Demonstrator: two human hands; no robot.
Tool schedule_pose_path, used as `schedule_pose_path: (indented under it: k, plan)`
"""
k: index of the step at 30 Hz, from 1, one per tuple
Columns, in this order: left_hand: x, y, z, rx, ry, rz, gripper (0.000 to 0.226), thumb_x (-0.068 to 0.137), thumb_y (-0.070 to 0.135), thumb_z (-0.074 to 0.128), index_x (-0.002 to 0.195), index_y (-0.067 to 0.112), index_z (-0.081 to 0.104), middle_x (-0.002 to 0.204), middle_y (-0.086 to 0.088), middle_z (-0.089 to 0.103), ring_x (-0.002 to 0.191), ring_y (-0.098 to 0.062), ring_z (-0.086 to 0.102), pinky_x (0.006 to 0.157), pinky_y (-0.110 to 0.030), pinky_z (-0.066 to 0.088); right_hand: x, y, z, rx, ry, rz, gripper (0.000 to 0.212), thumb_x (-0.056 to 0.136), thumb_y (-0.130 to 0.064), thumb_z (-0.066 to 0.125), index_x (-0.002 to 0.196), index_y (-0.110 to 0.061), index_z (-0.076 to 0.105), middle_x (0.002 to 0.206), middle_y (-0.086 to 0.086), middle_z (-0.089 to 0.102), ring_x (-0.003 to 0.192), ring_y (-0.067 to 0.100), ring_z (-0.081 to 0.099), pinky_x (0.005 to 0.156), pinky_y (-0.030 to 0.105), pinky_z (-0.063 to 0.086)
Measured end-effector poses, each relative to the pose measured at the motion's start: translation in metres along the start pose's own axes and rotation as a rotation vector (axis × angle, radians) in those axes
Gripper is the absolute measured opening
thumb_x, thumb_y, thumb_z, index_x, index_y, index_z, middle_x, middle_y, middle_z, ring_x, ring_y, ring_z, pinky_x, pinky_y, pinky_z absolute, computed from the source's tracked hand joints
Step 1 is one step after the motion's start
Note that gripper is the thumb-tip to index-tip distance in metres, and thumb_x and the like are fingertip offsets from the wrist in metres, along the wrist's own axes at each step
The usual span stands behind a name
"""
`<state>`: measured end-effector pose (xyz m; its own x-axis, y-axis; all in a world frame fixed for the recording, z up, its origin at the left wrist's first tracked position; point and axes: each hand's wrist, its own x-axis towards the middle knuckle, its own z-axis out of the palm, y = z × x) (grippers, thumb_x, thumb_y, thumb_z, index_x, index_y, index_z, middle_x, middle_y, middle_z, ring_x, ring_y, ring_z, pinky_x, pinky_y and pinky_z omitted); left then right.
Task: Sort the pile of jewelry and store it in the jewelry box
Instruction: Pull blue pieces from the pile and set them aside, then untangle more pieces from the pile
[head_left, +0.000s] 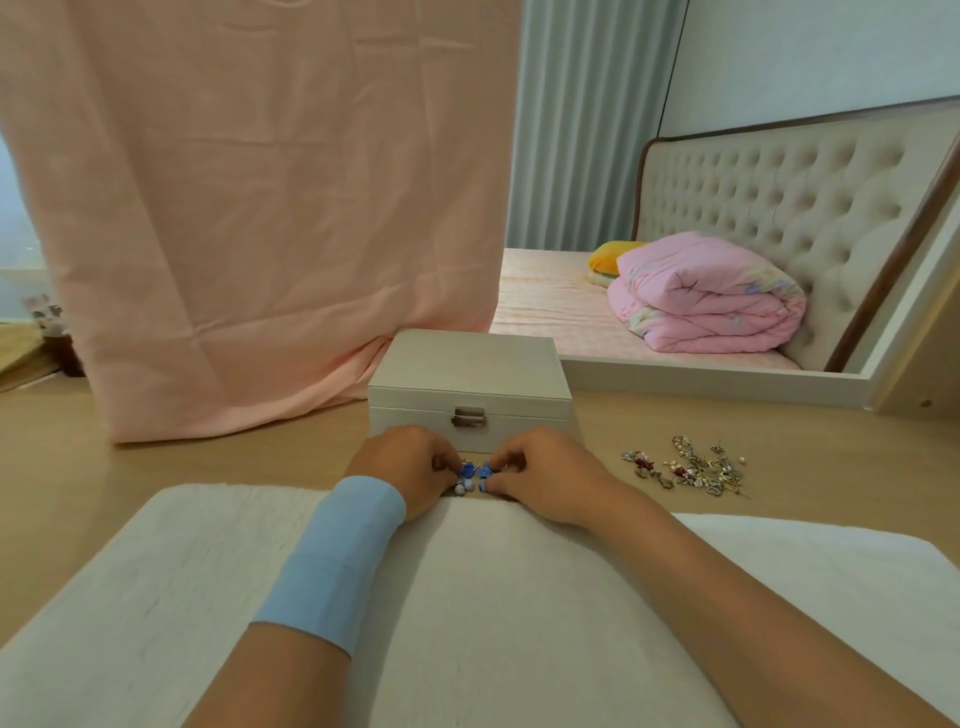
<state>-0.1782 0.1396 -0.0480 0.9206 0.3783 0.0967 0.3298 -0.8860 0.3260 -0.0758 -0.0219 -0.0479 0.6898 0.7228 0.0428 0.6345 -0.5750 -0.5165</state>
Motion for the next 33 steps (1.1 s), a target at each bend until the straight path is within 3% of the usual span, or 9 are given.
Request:
schedule_pose_path:
  k: [4, 8, 12, 16, 18, 21, 25, 29, 33]
  plan:
    - [0.001, -0.001, 0.0, 0.023, 0.025, -0.022, 0.017, 0.088, 0.034, 0.064, 0.102, 0.036, 0.075, 0.101, 0.01, 0.07, 0.093, -0.013, 0.063, 0.084, -0.029, 0.052, 0.001, -0.012, 0.008, -0.023, 0.025, -0.022, 0.024, 0.09, -0.045, 0.069, 0.106, -0.029, 0.076, 0.093, -0.009, 0.072, 0.09, 0.013, 0.065, 0.082, 0.034, 0.055]
    - [0.003, -0.002, 0.002, 0.063, 0.057, -0.039, 0.019, 0.09, 0.032, 0.061, 0.105, 0.035, 0.073, 0.102, 0.01, 0.07, 0.095, -0.013, 0.062, 0.085, -0.029, 0.051, 0.001, -0.01, 0.006, -0.038, -0.004, -0.045, 0.025, 0.098, -0.029, 0.058, 0.118, -0.029, 0.074, 0.11, -0.007, 0.072, 0.1, 0.014, 0.064, 0.09, 0.033, 0.054]
    - [0.002, 0.002, 0.003, 0.083, 0.082, -0.038, 0.021, 0.091, 0.033, 0.058, 0.107, 0.035, 0.072, 0.104, 0.009, 0.07, 0.096, -0.015, 0.062, 0.086, -0.032, 0.052, 0.0, -0.009, 0.007, -0.01, -0.042, -0.08, 0.026, 0.098, -0.026, 0.058, 0.119, -0.029, 0.073, 0.098, -0.011, 0.067, 0.091, 0.011, 0.061, 0.084, 0.031, 0.052]
    - [-0.002, 0.011, -0.001, 0.008, 0.183, -0.009, 0.024, 0.092, 0.037, 0.059, 0.114, 0.035, 0.067, 0.107, 0.013, 0.065, 0.097, -0.012, 0.059, 0.085, -0.032, 0.051, -0.003, 0.0, -0.013, 0.078, -0.018, -0.041, 0.026, 0.098, -0.032, 0.061, 0.122, -0.026, 0.071, 0.096, -0.013, 0.065, 0.094, 0.01, 0.063, 0.088, 0.028, 0.05]
    - [-0.006, 0.025, -0.003, -0.087, 0.202, 0.047, 0.022, 0.092, 0.039, 0.06, 0.114, 0.037, 0.066, 0.104, 0.017, 0.062, 0.093, -0.009, 0.058, 0.083, -0.03, 0.05, -0.008, 0.012, -0.032, 0.14, 0.008, -0.014, 0.021, 0.097, -0.031, 0.063, 0.116, -0.027, 0.073, 0.093, -0.016, 0.065, 0.089, 0.007, 0.064, 0.08, 0.022, 0.05]
    - [-0.009, 0.062, -0.004, -0.26, 0.156, 0.134, 0.023, 0.093, 0.039, 0.06, 0.115, 0.038, 0.064, 0.101, 0.02, 0.062, 0.089, -0.004, 0.059, 0.085, -0.03, 0.051, -0.017, 0.04, -0.069, 0.149, 0.111, -0.002, 0.015, 0.093, -0.026, 0.069, 0.106, -0.028, 0.076, 0.088, -0.016, 0.068, 0.079, 0.0, 0.063, 0.067, 0.012, 0.044]
    - [0.005, 0.112, 0.004, -0.284, 0.036, 0.22, 0.023, 0.093, 0.034, 0.06, 0.116, 0.035, 0.064, 0.098, 0.02, 0.063, 0.088, -0.006, 0.061, 0.088, -0.03, 0.051, -0.027, 0.082, -0.105, 0.108, 0.185, 0.035, 0.016, 0.09, -0.022, 0.071, 0.102, -0.031, 0.077, 0.089, -0.013, 0.069, 0.082, 0.008, 0.066, 0.072, 0.018, 0.048]
    - [0.033, 0.152, 0.025, -0.234, -0.036, 0.266, 0.028, 0.097, 0.023, 0.053, 0.119, 0.034, 0.065, 0.107, 0.014, 0.063, 0.1, -0.01, 0.061, 0.096, -0.03, 0.048, -0.026, 0.114, -0.12, 0.062, 0.138, 0.094, 0.015, 0.088, -0.018, 0.074, 0.09, -0.033, 0.077, 0.081, -0.012, 0.071, 0.066, 0.002, 0.061, 0.066, 0.019, 0.044]
    - [0.062, 0.171, 0.055, -0.103, -0.045, 0.299, 0.04, 0.097, 0.008, 0.049, 0.116, 0.035, 0.07, 0.123, 0.007, 0.059, 0.117, -0.015, 0.053, 0.099, -0.029, 0.043, -0.024, 0.134, -0.13, -0.016, 0.031, 0.136, 0.019, 0.083, -0.014, 0.08, 0.08, -0.033, 0.079, 0.074, -0.017, 0.073, 0.071, -0.002, 0.066, 0.067, 0.017, 0.047]
